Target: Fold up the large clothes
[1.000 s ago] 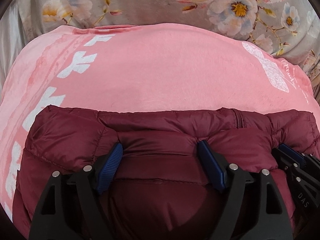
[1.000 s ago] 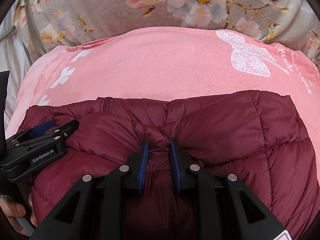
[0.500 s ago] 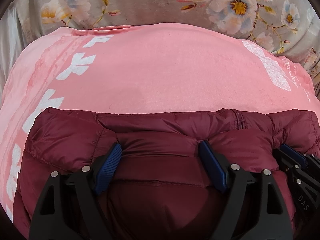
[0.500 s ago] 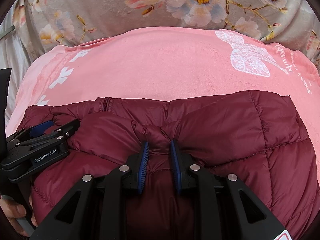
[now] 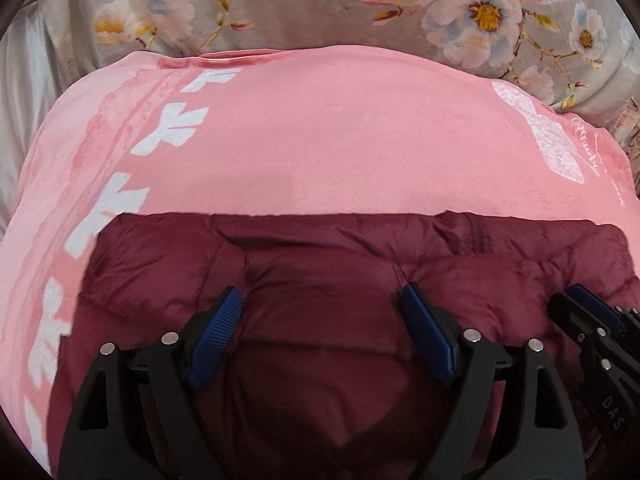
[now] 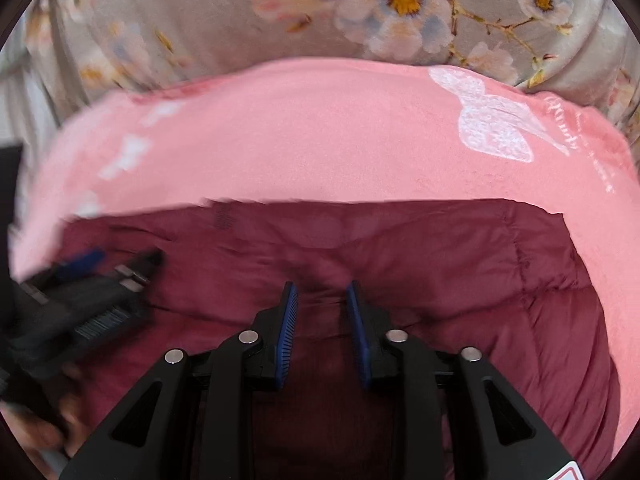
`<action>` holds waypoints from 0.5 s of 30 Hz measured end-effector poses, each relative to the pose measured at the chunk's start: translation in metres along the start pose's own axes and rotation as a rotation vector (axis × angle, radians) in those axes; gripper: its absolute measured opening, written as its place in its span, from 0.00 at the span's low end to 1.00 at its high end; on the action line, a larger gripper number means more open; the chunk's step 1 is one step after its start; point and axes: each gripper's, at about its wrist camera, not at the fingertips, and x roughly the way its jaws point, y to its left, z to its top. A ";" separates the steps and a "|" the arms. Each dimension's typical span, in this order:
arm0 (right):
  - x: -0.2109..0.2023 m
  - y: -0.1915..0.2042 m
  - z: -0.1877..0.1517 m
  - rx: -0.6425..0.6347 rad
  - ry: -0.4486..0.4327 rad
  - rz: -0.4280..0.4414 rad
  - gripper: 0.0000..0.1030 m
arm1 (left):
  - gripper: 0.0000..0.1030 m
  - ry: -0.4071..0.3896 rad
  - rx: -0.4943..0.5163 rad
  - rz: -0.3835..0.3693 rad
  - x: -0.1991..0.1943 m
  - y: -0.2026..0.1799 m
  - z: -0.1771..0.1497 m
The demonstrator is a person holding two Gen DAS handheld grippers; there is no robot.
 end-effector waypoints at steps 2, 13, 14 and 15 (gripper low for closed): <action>-0.009 0.018 0.001 -0.032 -0.022 -0.001 0.26 | 0.81 -0.004 -0.004 0.013 -0.012 -0.001 -0.005; 0.019 0.024 -0.022 0.001 0.038 0.018 0.21 | 0.88 -0.019 -0.029 0.097 -0.012 0.006 -0.033; 0.021 0.024 -0.023 0.001 0.036 0.015 0.20 | 0.88 -0.022 -0.024 0.108 -0.011 0.004 -0.033; 0.021 0.024 -0.024 0.001 0.037 0.015 0.20 | 0.88 -0.023 -0.021 0.113 -0.010 0.003 -0.033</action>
